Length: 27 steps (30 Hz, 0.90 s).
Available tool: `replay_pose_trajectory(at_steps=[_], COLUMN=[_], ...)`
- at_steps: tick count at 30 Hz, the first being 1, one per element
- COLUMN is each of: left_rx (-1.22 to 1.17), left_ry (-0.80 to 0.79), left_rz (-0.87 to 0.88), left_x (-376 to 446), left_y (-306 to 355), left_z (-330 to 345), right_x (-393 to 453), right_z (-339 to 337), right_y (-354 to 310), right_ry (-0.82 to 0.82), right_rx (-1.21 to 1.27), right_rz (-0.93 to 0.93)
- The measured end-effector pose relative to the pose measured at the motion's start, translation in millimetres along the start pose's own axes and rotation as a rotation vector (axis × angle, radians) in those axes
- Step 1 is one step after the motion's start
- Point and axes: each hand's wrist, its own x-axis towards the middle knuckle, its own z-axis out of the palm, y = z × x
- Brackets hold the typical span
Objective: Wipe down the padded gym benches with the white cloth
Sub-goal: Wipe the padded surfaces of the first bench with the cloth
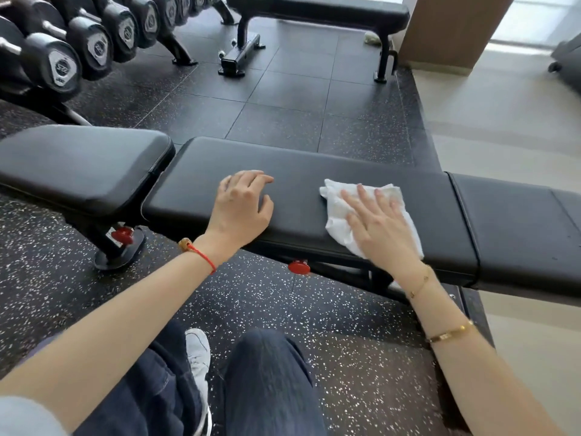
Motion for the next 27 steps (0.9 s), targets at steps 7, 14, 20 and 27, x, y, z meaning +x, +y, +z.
replay_pose_trajectory(at_steps=[7,14,20,27], left_rx=[-0.040,-0.099,-0.123,-0.197], left_ry=[-0.044,-0.031,-0.062,-0.128], left_rz=[0.030,0.066,0.116,0.229], left_x=[-8.3,9.6,24.9,37.8], left_y=[47.4,91.6,111.7,142.4], left_z=[18.6,40.6,57.8,72.1], right_x=[25.4,23.4,3.0,-37.4], right_z=[-2.7,-3.6,-1.5,-1.1], right_y=[22.0,23.8,41.5,74.6], right_ry=[-0.014,-0.042,-0.010,0.073], right_rx=[-0.025,0.023,0.008,-0.080], right_rz=[0.149,0.146,0.163,0.445])
